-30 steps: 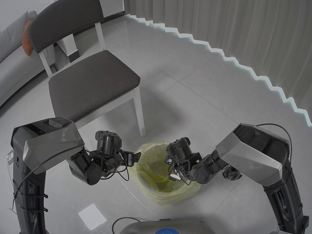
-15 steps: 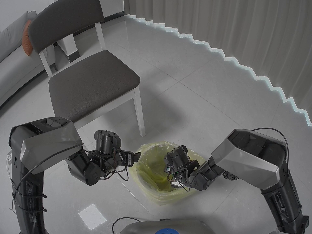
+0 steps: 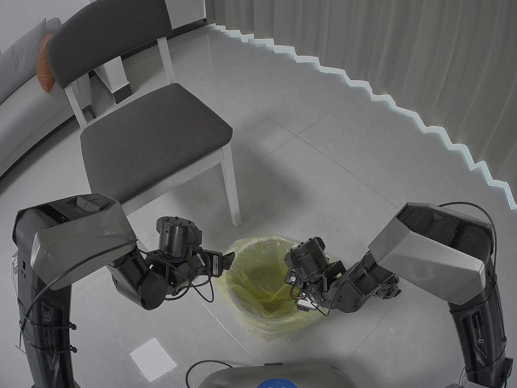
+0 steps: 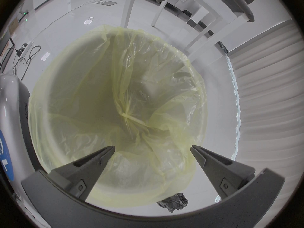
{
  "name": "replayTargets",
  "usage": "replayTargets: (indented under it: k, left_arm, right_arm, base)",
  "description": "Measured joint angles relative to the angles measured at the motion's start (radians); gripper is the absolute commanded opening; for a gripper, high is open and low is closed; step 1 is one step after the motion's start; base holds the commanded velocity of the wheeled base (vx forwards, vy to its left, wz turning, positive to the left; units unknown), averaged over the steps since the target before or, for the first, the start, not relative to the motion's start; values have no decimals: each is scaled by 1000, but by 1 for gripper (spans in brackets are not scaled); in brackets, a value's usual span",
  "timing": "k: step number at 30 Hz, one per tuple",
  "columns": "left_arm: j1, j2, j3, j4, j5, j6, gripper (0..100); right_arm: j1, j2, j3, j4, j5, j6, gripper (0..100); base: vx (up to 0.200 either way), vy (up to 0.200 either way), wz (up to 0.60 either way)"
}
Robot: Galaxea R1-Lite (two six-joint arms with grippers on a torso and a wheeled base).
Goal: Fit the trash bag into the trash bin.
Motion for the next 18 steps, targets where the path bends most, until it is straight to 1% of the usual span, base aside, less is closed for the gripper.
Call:
replayTargets:
  k: [10, 15, 18]
  left_arm:
    - [-6, -4, 25, -21, 2, -1, 100]
    - [-6, -7, 29, -21, 2, -2, 100]
    - [-6, -9, 31, -24, 4, -2, 100]
  right_arm:
    - [-82, -99, 76, -21, 2, 10, 100]
    - [-147, -139, 117, -56, 7, 10, 100]
    - [-187, -149, 129, -68, 22, 8, 100]
  base:
    - [0, 0, 0]
    - [0, 0, 0]
    - [0, 0, 0]
